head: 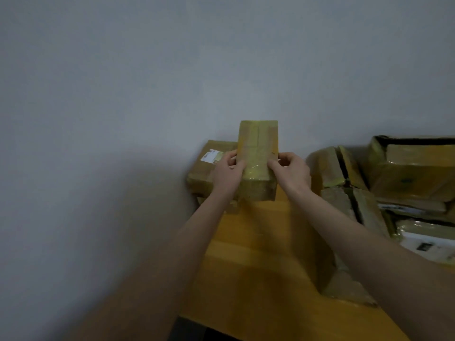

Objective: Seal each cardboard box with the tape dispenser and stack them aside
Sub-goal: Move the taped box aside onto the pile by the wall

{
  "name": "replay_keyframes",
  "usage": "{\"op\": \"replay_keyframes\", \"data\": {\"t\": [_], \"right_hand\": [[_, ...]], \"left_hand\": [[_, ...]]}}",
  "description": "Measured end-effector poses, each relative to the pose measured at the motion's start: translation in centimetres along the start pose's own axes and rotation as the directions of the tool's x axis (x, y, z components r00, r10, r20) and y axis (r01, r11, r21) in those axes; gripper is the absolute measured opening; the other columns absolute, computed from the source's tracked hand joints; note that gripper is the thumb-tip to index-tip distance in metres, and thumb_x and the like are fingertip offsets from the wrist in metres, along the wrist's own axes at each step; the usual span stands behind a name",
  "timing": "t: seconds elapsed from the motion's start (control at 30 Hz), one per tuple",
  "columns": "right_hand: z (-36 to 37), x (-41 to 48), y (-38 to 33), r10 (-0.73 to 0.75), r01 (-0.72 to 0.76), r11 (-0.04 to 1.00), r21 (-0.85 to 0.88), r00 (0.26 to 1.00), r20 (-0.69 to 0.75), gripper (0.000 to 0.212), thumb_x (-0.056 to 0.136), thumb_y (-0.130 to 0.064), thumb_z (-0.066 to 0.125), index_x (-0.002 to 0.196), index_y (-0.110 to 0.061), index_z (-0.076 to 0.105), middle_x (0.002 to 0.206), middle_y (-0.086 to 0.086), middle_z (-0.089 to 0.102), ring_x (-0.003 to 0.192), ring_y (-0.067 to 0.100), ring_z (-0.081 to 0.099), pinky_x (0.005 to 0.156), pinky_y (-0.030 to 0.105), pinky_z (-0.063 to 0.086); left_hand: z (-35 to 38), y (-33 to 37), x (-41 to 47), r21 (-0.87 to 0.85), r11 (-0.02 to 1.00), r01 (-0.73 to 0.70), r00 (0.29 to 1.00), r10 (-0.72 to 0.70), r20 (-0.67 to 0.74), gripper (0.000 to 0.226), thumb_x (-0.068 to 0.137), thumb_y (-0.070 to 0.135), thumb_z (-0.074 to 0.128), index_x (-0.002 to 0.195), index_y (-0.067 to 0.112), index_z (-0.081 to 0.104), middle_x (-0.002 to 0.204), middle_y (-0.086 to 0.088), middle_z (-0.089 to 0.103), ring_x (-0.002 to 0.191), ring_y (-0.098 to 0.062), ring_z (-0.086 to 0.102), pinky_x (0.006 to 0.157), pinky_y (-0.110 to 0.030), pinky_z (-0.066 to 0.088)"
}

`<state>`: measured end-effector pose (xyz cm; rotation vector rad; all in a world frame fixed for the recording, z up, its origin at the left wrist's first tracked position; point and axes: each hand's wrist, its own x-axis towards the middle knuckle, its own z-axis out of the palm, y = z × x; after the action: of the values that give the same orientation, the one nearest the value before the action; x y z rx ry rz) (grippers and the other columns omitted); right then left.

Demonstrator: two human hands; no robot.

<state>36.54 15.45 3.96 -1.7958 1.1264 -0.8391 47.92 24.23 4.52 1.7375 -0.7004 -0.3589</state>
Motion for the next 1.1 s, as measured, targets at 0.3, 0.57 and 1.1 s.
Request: {"op": "replay_keyframes", "data": {"t": [0.3, 0.57, 1.1], "right_hand": [[2.2, 1.8, 3.6, 0.195, -0.197, 0.967, 0.16, 0.98, 0.026, 0.042, 0.087, -0.022, 0.069, 0.127, -0.015, 0.059, 0.11, -0.001, 0.064, 0.095, 0.016, 0.061, 0.075, 0.027, 0.053], [7.0, 6.3, 8.6, 0.34, -0.345, 0.93, 0.128, 0.939, 0.054, 0.017, 0.085, -0.018, 0.066, 0.101, -0.018, 0.062, 0.105, 0.003, 0.068, 0.086, 0.019, 0.061, 0.071, 0.033, 0.054], [9.0, 7.7, 8.8, 0.266, -0.169, 0.945, -0.279, 0.894, 0.361, 0.06, 0.095, -0.015, 0.053, 0.15, -0.017, 0.031, 0.15, 0.006, 0.042, 0.132, 0.027, 0.045, 0.103, 0.033, 0.043]], "left_hand": [[2.8, -1.7, 3.8, 0.294, 0.955, -0.027, 0.987, -0.02, 0.158, 0.032, 0.091, 0.023, 0.061, 0.123, 0.018, 0.058, 0.115, 0.002, 0.066, 0.1, -0.015, 0.062, 0.085, -0.032, 0.052], [5.0, -4.9, 7.8, 0.82, 0.513, -0.255, 0.951, -0.023, 0.309, 0.027, 0.094, 0.03, 0.051, 0.119, 0.02, 0.059, 0.133, -0.006, 0.048, 0.126, -0.028, 0.035, 0.098, -0.039, 0.036], [4.2, -7.3, 8.0, 0.828, 0.511, -0.233, 0.96, -0.013, 0.279, 0.049, 0.097, 0.022, 0.048, 0.143, 0.013, 0.035, 0.145, -0.011, 0.034, 0.135, -0.026, 0.033, 0.108, -0.04, 0.034]]}}
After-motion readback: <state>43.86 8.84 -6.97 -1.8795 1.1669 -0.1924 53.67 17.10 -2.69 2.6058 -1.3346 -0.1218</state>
